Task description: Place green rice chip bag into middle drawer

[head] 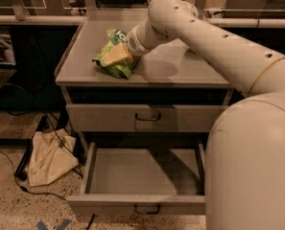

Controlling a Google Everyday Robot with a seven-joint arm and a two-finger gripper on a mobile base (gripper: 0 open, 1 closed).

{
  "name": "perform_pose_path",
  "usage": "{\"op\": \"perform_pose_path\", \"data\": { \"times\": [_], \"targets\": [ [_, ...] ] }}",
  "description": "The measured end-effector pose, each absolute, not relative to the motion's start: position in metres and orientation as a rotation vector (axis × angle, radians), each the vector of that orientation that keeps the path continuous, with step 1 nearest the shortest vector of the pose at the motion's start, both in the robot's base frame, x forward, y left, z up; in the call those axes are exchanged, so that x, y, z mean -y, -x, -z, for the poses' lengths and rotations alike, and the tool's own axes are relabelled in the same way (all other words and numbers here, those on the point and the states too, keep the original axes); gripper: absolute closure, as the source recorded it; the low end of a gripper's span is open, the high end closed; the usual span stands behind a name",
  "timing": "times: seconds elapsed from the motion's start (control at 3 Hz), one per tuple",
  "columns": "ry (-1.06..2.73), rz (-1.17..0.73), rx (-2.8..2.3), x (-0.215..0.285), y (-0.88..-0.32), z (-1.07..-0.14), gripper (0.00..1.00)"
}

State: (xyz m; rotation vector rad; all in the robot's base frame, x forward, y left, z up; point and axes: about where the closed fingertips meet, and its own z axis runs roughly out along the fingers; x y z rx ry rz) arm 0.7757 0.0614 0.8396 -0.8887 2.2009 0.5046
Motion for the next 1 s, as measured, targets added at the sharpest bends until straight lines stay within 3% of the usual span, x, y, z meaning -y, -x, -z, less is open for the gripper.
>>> {"op": "perform_pose_path", "data": {
  "times": [1.0],
  "targets": [
    [0.889,-0.505,-2.201,-0.0615,-0.7757,-0.8394,0.86]
  ]
}}
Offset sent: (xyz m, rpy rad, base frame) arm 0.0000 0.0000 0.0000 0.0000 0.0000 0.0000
